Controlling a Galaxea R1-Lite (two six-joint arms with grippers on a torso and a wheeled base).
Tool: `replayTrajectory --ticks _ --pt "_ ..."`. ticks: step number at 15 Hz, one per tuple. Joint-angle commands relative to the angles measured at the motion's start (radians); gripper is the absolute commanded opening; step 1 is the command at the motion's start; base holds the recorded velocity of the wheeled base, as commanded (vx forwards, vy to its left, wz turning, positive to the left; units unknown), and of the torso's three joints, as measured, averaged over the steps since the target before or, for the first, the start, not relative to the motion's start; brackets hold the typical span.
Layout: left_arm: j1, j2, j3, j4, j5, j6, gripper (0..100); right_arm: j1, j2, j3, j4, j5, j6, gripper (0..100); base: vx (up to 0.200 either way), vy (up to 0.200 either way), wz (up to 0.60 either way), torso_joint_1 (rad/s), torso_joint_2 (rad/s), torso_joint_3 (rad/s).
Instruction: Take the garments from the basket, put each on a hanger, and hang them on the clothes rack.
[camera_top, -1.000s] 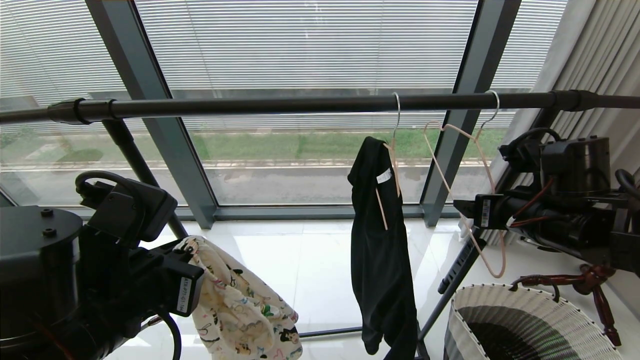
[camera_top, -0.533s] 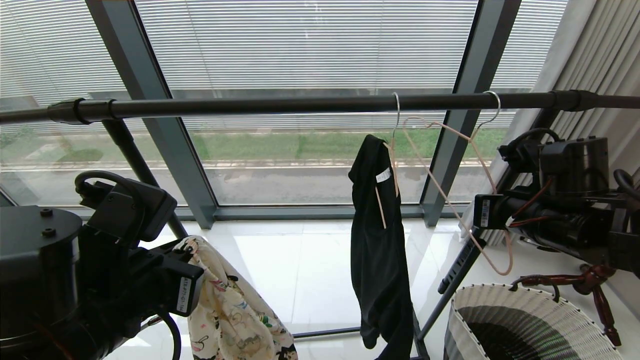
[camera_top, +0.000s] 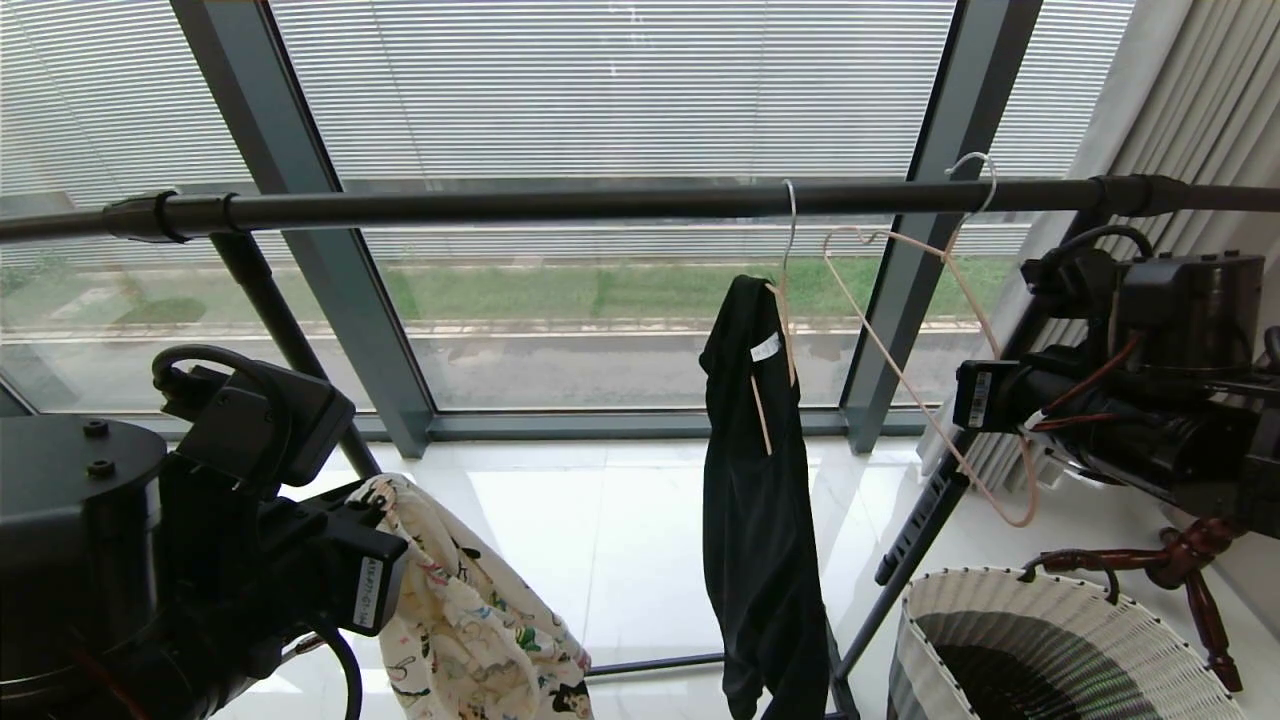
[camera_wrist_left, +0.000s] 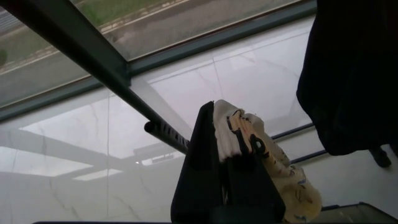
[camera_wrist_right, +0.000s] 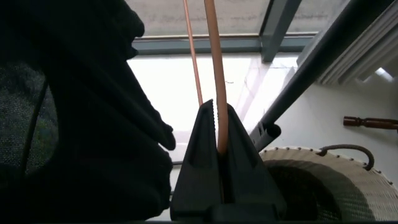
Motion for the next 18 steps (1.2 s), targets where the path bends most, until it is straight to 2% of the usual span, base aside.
replayTrajectory --ticks 1,6,9,15,18 --pt "-0.001 -0.001 0.0 0.0 0.0 0.0 0 0.002 -0.035 0.016 -0.003 0.0 -0.015 0 0.0 0.0 0.0 0.0 0.0 0.0" --pt "-0.001 -0.001 0.0 0.0 0.0 0.0 0 0.022 -0.126 0.092 -0.012 0.0 -0.031 0 0.0 0.0 0.0 0.0 0.0 0.0" --pt "-0.001 0.001 0.0 0.0 0.0 0.0 0 0.028 -0.166 0.165 -0.106 0.002 -0.101 0 0.0 0.0 0.0 0.0 0.0 0.0" --pt "0.001 0.001 0.005 0.0 0.006 0.02 0 0.059 -0.305 0.281 -0.118 0.002 -0.17 0 0.0 0.0 0.0 0.0 0.0 0.0" --pt "0.001 -0.002 0.026 0.0 0.009 0.051 0 0.106 -0.413 0.372 -0.128 0.002 -0.24 0 -0.2 0.0 0.0 0.006 0.0 0.001"
